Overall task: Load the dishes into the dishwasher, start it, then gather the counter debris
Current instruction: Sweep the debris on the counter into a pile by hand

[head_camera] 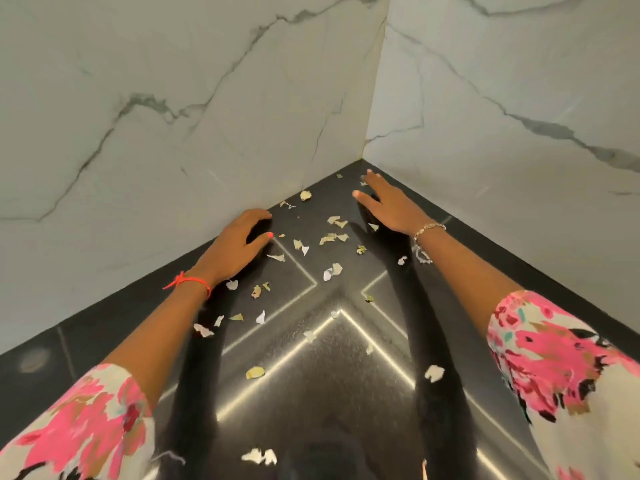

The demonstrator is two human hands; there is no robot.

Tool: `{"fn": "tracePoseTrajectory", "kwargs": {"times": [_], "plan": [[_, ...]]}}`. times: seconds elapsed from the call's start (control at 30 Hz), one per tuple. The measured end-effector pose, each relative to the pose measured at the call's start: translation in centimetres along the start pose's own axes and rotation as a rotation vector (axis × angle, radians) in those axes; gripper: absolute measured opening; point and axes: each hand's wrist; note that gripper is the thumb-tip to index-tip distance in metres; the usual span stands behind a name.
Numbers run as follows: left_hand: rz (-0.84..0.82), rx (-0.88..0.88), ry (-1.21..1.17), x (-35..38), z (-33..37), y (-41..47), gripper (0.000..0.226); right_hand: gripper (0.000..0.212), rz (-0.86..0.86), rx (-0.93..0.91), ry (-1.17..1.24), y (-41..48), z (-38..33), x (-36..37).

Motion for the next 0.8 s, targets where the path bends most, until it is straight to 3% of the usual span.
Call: {"fn": "tracePoseTrajectory", "kwargs": {"times": [0.17, 0.3, 0.37, 0.47, 0.53, 0.63, 0.7, 0.8], "plan": [[0.064, -0.002, -0.076, -0.1, -1.1, 0.2, 0.036, 0.065, -0.050, 0.009, -0.051, 3.2, 0.4, 2.0], [0.068, -0.013, -0.090, 0.1, -1.3, 0.2, 0.041, 0.036, 0.257, -0.002, 0.379, 2.8, -0.8, 2.3], [0.053, -0.009, -0.076, 0.2, -1.2, 0.1, 0.044, 0.037, 0.204, -0.034, 0.335, 3.4, -1.6, 2.8], [0.044, -0.008, -0.070, 0.2, -1.2, 0.1, 0.045, 0.046, 0.022, -0.085, 0.059, 3.9, -2.5, 3.8], [0.050, -0.014, -0.073, 0.2, -1.2, 0.1, 0.045, 0.040, 0.141, -0.095, 0.047, 3.6, -2.7, 4.2], [0.061, -0.020, -0.085, 0.2, -1.2, 0.1, 0.045, 0.025, 0.342, -0.089, 0.370, 2.3, -3.7, 4.0], [0.061, -0.027, -0.089, 0.1, -1.1, 0.1, 0.045, 0.026, 0.236, -0.137, 0.363, 2.3, -4.1, 4.0], [0.056, -0.034, -0.088, 0.1, -1.0, 0.1, 0.045, 0.049, -0.130, -0.145, 0.126, 2.3, -4.3, 4.5]]}}
Point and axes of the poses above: each hand's wrist, its own y-axis towards the middle knuckle, its own x-axis out of the palm, z = x × y, and after that the axes turned 13 degrees about z, right-handed
